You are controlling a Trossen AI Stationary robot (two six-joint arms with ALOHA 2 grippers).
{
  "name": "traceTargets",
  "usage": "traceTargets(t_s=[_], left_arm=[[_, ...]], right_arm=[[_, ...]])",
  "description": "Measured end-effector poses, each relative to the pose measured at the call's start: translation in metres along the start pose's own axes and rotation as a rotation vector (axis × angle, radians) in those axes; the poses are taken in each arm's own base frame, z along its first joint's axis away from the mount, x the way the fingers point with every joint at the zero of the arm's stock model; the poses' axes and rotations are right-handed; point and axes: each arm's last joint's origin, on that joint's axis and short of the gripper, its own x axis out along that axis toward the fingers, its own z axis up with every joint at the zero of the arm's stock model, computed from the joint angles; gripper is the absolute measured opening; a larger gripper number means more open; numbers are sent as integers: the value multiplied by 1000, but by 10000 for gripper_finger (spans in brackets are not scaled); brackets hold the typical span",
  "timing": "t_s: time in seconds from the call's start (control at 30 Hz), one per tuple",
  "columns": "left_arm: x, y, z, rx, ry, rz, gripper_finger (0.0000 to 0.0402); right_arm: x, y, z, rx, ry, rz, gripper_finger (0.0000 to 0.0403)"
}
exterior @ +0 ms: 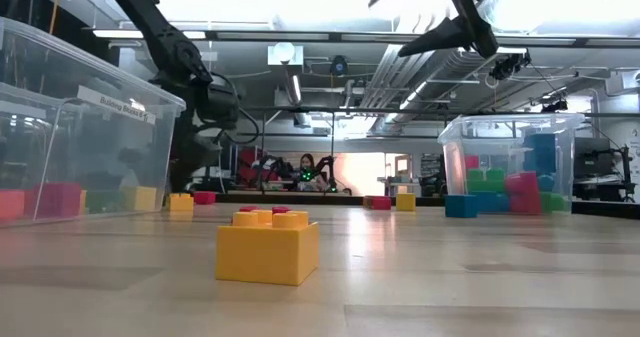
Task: Sort blocks by size
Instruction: Put the small green game piece into the left transparent bin
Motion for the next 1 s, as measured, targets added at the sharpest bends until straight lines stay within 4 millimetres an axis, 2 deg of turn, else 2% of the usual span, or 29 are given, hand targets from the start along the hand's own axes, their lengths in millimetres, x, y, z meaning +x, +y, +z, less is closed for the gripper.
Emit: traceTargets(t_s=[0.23, 0.5, 0.63, 0.8, 0.83, 1.0], left_arm=[[0, 1, 2, 165, -65, -15, 294], [1, 3, 3, 132, -119, -23, 280], [1, 3, 4, 90, -132, -37, 224], [0, 2, 4, 15, -139, -48, 110], [0, 3, 4, -4, -139, -47, 99], [-6, 4, 5, -133, -125, -85, 100]], right_arm=[[0, 2, 2, 20, -27, 15, 332], [0, 3, 2, 20, -28, 16, 332], [0, 3, 2, 16, -28, 15, 332], [0, 2, 2, 12, -28, 15, 332], [0, 2, 2, 11, -28, 15, 332], [0, 3, 2, -15, -15, 21, 332]])
